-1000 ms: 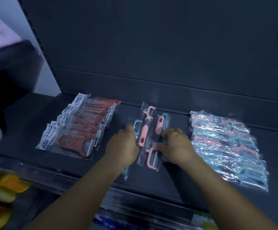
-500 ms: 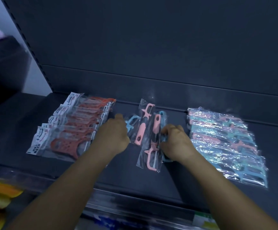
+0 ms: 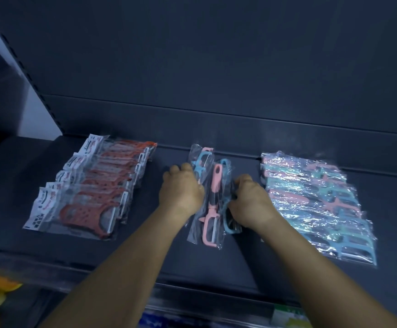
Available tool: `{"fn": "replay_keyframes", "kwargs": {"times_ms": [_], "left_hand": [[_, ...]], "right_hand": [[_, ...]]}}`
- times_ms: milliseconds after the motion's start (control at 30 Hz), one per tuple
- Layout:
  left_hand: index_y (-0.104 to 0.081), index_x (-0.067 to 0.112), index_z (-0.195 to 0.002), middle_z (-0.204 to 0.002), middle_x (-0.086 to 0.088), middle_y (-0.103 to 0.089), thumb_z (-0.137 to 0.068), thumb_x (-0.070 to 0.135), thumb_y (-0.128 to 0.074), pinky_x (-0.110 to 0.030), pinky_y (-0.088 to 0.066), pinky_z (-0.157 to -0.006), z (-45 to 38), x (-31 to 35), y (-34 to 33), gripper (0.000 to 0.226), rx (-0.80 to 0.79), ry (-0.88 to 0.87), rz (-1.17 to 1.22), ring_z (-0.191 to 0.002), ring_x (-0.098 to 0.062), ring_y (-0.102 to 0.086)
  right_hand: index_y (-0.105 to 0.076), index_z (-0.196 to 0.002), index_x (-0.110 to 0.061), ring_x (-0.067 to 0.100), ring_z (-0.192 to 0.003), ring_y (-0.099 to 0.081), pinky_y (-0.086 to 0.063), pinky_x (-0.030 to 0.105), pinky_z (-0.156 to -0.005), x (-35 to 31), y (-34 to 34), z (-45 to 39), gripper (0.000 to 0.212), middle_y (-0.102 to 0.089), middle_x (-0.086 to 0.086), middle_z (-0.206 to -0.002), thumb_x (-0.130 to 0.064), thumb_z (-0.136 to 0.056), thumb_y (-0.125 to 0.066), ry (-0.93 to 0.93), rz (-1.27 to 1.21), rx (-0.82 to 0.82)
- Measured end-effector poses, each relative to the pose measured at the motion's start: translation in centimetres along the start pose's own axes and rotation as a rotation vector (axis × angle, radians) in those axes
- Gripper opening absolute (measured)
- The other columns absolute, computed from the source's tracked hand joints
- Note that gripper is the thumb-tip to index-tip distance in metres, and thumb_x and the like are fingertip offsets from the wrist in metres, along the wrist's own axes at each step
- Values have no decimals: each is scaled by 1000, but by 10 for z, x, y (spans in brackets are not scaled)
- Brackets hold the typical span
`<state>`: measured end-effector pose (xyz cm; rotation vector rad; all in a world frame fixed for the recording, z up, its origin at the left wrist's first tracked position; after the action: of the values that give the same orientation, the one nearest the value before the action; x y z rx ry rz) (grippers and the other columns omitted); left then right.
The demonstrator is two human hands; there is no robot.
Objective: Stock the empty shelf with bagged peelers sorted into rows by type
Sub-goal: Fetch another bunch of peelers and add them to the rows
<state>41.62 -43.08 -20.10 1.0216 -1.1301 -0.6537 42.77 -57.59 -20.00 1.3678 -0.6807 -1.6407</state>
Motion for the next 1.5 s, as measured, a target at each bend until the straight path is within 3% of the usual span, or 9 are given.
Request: {"fn": "replay_keyframes", "kwargs": {"times_ms": [233,367,533,700,900,1000,1100,1267,1500], "left_hand": [[-56,2,-109,-112,-16,-61,-87,10,-60,-34,-41,-67,-4,-10,2,24,7,25,-33,-101,-35,-60],[-62,4,-94,-104,-17,-65,-87,10,-59,-33,-45,-66,0,-15,6,10,3,-3,-52,-94,-36,-62],[-60,4,-97,-99,-16,-62,-88,14,-55,-33,-40,-64,9,-19,21,15,71,-88,-37,-87,-33,-58],[-62,11,-110,-99,-10,-58,-86,11,-56,-34,-44,-78,35,11,43,25,164,-342,33,-96,-28,-54],[-57,15,-116,-120,-4,-54,-91,16,-51,-28,-37,-96,72,66,15,26,58,-486,-43,-118,-24,-47],[-57,17,-117,-114,-2,-55,-91,12,-50,-36,-35,-100,88,92,-8,27,-2,-576,-100,-114,-21,-48],[-55,16,-120,-117,-4,-54,-90,8,-50,-38,-43,-96,103,114,-31,31,-87,-644,-110,-114,-22,-45],[-54,18,-119,-117,0,-51,-91,10,-50,-44,-46,-93,118,129,-56,30,-149,-681,-122,-116,-20,-42],[-54,21,-125,-120,4,-48,-96,13,-50,-28,-39,-92,126,135,-64,31,-107,-750,-189,-118,-15,-40]], "right_hand": [[-45,-121,-6,33,-108,-58,-44,28,-81,-5,-6,-1,39,-55,17,-121,-10,-85,-59,33,22,-1],[-49,-121,-8,32,-108,-58,-44,28,-84,-7,-4,1,36,-52,16,-125,-11,-86,-56,67,51,10],[-49,-123,-10,33,-111,-55,-44,31,-90,-8,4,6,35,-52,16,-125,-19,-90,-53,90,-28,97],[-41,-135,-13,30,-111,-57,-41,28,-88,10,40,21,42,-56,9,-128,-16,-93,-48,101,-309,331],[-42,-134,-14,26,-104,-59,-42,31,-87,78,69,57,40,-62,-1,-113,-9,-94,-39,-49,-385,427],[-50,-128,-14,29,-97,-60,-45,32,-84,119,79,77,33,-66,3,-104,-17,-97,-39,-130,-380,468],[-60,-117,-11,30,-93,-60,-43,30,-76,158,86,91,28,-67,12,-103,-18,-96,-44,-208,-329,455],[-67,-98,-16,27,-91,-62,-38,24,-70,194,93,106,17,-68,5,-89,-29,-92,-58,-283,-287,380],[-65,-95,-14,26,-99,-62,-42,24,-73,211,90,107,19,-70,7,-98,-31,-87,-65,-298,-210,320]]}}
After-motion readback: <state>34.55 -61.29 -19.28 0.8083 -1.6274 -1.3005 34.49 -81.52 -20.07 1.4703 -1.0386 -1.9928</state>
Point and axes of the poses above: each hand's wrist, its own z-axis away from the middle knuckle, its own y-axis out of the back of the hand, x = y × z, the point moved 4 cm from there along -z, towards the middle knuckle
